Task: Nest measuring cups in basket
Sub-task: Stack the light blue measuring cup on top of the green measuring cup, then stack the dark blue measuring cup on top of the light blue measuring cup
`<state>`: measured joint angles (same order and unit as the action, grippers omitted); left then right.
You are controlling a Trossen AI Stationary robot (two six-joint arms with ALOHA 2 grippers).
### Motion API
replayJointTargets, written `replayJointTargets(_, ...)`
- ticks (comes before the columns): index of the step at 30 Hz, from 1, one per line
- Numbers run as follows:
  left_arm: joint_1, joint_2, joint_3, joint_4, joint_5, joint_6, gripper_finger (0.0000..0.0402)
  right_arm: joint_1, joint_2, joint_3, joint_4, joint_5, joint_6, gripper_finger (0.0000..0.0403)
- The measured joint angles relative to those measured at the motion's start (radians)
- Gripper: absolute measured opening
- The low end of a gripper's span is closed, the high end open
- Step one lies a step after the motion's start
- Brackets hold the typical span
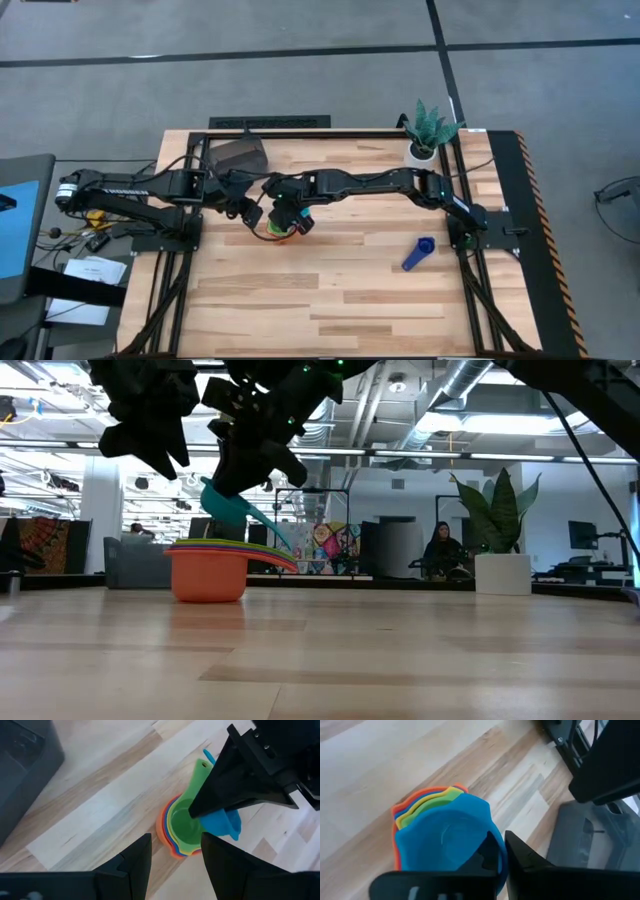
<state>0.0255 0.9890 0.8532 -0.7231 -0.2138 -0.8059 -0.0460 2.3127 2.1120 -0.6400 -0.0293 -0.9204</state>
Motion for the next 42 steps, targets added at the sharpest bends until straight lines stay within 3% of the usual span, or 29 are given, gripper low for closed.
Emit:
replayJointTargets(9,0.000,0.000,0.000,0.003,0.000,-0.005,0.0160,0.000,0.000,0.000,0.007,-0.002,0.002,0.0026)
replayJointTargets(19,0.001,-0.071,0.000,0.001,-0.104,-0.080,0.0160,-0.002,0.000,-0.004,0.022,-0.027,0.003,0.0062)
replayJointTargets(36,0.001,-0.161,0.000,0.004,-0.127,-0.090,0.0160,-0.002,0.000,-0.005,0.019,-0.034,-0.005,0.0103)
replayJointTargets(42,0.001,-0.161,0.000,0.003,-0.127,-0.089,0.0160,-0.002,0.000,-0.005,0.047,0.066,0.086,0.0099)
